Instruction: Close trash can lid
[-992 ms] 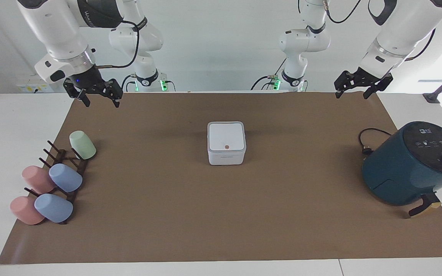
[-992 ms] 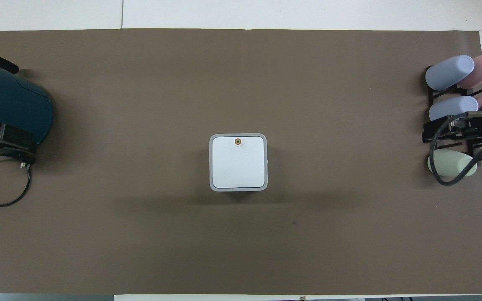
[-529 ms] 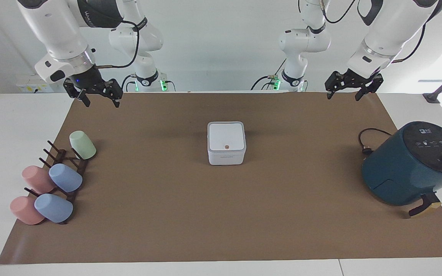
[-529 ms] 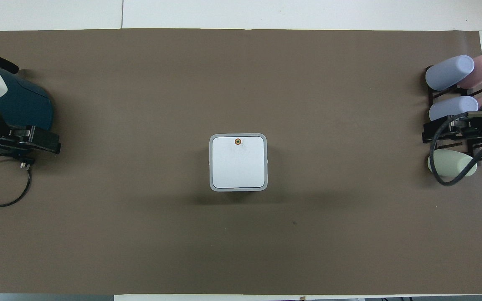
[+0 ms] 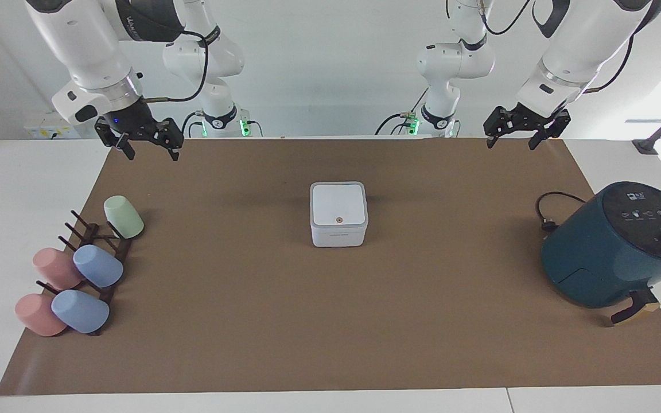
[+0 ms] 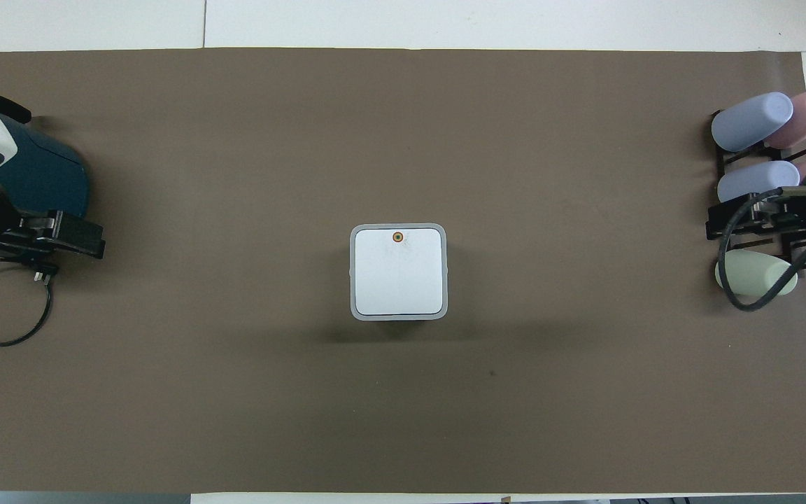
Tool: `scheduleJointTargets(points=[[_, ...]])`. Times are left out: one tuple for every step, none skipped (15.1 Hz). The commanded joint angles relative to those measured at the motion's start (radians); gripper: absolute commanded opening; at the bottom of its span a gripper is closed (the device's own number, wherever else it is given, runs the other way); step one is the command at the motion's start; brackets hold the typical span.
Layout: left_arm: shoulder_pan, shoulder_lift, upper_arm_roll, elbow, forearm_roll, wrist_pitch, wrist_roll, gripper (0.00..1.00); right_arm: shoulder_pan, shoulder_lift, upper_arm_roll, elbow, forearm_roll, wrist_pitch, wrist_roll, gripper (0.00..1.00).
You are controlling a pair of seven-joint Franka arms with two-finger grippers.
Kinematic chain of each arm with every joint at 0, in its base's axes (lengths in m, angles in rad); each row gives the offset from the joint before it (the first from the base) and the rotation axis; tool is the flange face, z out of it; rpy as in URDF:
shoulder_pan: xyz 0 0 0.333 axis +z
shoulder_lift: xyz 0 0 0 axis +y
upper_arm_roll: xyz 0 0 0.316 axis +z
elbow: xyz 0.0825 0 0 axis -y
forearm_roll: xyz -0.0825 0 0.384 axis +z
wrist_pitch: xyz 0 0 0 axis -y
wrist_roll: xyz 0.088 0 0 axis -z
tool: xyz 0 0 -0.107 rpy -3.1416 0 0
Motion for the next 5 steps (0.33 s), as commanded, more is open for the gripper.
scheduleJointTargets(points=[[-0.003,-0.021,0.007,-0.007,0.006,-0.006,-0.015,1.00,-0.014,0.004,0.008,0.009,-0.002,-0.011,-0.015,1.00],[-0.003,-0.021,0.009,-0.007,0.006,-0.005,-0.014,1.00,-0.014,0.004,0.008,0.009,-0.002,-0.011,-0.015,1.00],[-0.003,-0.021,0.009,-0.007,0.006,-0.005,-0.014,1.00,-0.012,0.004,0.008,0.007,-0.002,-0.012,-0.015,1.00],[-0.003,-0.021,0.009,-0.009,0.006,-0.006,-0.014,1.00,-0.014,0.004,0.008,0.009,-0.002,-0.011,-0.015,1.00],[-0.003,-0.022,0.007,-0.010,0.006,-0.006,-0.014,1.00,-0.014,0.004,0.008,0.009,-0.002,-0.012,-0.015,1.00]])
